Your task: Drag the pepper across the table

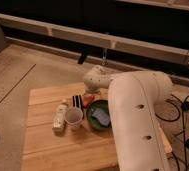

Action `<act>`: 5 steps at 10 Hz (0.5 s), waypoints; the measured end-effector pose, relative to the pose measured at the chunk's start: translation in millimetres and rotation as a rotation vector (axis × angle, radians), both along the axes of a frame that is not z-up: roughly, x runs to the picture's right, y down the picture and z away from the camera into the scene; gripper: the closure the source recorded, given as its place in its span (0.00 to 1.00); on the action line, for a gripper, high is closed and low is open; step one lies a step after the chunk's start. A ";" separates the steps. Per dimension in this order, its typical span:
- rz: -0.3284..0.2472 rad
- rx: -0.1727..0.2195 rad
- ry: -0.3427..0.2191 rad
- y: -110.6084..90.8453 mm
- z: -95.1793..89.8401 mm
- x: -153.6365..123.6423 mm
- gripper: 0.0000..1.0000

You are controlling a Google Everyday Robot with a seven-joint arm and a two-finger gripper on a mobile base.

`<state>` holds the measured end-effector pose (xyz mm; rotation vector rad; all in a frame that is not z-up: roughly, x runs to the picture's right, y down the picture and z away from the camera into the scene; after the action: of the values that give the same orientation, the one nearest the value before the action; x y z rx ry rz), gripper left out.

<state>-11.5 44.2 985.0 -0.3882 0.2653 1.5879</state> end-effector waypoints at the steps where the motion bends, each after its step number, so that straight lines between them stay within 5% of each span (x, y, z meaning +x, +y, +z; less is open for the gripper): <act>1: 0.006 -0.015 0.003 4.7 1.5 -0.2 0.35; 3: 0.005 -0.031 0.005 8.7 2.3 -0.7 0.44; 5: -0.002 -0.042 0.013 9.3 2.1 2.2 0.66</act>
<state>-9.3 53.5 987.1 -0.4099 0.3090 1.5856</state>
